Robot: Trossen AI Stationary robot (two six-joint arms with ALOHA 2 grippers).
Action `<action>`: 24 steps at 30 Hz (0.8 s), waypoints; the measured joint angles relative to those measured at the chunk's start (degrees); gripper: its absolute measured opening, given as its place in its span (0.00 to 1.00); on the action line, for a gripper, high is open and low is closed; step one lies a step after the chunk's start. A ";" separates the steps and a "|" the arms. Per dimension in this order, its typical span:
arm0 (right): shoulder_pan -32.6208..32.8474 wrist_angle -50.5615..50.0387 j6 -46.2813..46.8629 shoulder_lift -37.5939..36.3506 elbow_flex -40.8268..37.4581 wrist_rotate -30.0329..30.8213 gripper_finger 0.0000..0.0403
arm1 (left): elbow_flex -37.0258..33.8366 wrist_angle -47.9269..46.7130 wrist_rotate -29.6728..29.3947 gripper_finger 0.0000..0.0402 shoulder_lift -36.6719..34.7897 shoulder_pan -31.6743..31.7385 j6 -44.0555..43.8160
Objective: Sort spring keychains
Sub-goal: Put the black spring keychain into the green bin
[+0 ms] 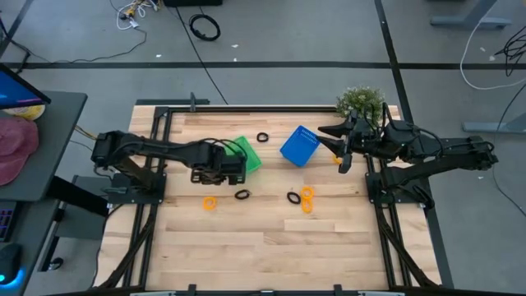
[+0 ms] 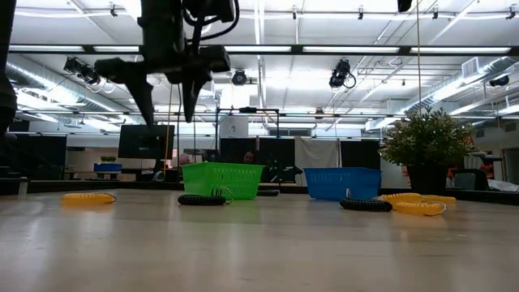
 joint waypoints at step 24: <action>-0.02 0.52 -0.08 0.08 0.00 0.02 0.35 | -13.95 24.87 5.87 0.66 4.83 -1.49 -4.36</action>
